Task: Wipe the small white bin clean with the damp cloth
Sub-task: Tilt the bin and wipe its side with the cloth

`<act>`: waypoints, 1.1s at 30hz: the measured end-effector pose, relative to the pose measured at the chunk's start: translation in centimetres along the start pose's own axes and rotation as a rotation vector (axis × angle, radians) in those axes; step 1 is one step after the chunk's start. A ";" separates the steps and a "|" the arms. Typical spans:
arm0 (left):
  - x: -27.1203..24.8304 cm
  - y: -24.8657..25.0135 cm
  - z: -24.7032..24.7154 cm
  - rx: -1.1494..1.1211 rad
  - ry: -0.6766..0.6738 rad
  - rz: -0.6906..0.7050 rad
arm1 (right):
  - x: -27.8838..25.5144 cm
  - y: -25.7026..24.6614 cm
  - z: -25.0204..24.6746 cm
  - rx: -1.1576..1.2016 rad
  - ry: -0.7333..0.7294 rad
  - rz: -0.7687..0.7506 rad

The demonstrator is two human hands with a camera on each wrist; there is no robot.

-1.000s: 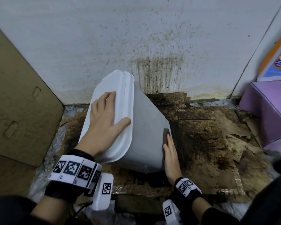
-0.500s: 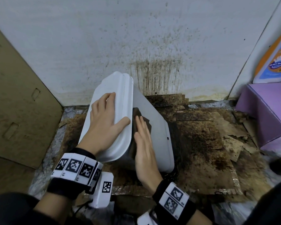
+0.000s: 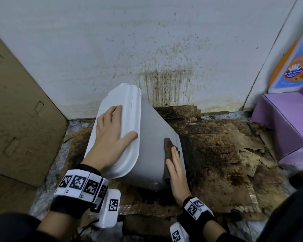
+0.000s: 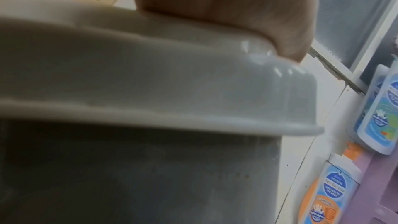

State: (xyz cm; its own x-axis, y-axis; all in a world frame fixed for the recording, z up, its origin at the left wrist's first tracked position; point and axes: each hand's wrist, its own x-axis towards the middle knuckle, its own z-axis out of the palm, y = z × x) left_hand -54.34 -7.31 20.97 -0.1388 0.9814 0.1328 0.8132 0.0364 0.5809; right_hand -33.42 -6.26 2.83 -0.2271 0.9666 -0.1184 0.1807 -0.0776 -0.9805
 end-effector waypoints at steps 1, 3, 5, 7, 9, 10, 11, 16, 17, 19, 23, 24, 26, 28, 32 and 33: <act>0.0 0.0 0.0 0.003 0.002 0.005 | 0.0 0.0 -0.1 0.016 0.006 0.013; 0.1 0.2 0.1 0.015 -0.002 0.013 | 0.1 -0.4 0.1 0.046 0.049 0.043; 0.1 0.3 0.1 0.031 -0.009 0.017 | 0.0 -0.7 0.4 0.072 0.116 0.067; 0.1 0.4 0.2 0.045 -0.012 0.019 | -0.2 -1.2 0.7 0.079 0.172 0.065; 0.1 0.5 0.2 0.044 -0.015 0.020 | -0.3 -2.2 1.0 0.098 0.201 0.061; 0.2 0.6 0.2 0.039 -0.015 0.022 | -0.4 -3.1 1.2 0.123 0.201 0.052; 0.2 0.7 0.2 0.034 -0.013 0.023 | -0.5 -4.2 1.4 0.158 0.191 0.036; 0.1 1.0 0.3 0.011 -0.014 0.015 | -0.1 -11.5 2.3 0.410 0.028 -0.067; 0.0 1.0 0.3 0.008 -0.014 0.012 | 0.2 -12.6 2.4 0.432 -0.026 -0.083; 0.0 1.1 0.3 0.000 -0.015 0.003 | 1.0 -13.7 2.6 0.391 -0.135 -0.111; 0.1 1.1 0.3 -0.002 -0.014 -0.009 | 2.8 -14.4 2.5 0.116 -0.256 -0.125; 0.1 1.1 0.3 -0.005 -0.018 -0.010 | 3.3 -14.8 2.3 0.086 -0.277 -0.110; 0.1 1.0 0.3 -0.007 -0.022 -0.006 | 4.8 -15.7 1.9 0.049 -0.310 -0.076; 0.1 1.0 0.2 -0.007 -0.028 -0.003 | 6.8 -16.3 1.6 0.027 -0.329 -0.053; 0.0 0.9 0.1 -0.022 -0.034 -0.010 | 11.6 -16.6 1.7 -0.028 -0.377 -0.060; 0.0 0.7 0.0 -0.023 -0.032 -0.012 | 12.5 -16.7 1.7 -0.048 -0.400 -0.076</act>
State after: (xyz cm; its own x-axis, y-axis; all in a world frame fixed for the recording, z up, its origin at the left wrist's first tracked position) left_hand -53.75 -7.24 21.40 -0.1296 0.9865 0.1002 0.7985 0.0439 0.6004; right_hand -40.90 6.73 17.41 -0.5943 0.7970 -0.1074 0.1918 0.0108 -0.9814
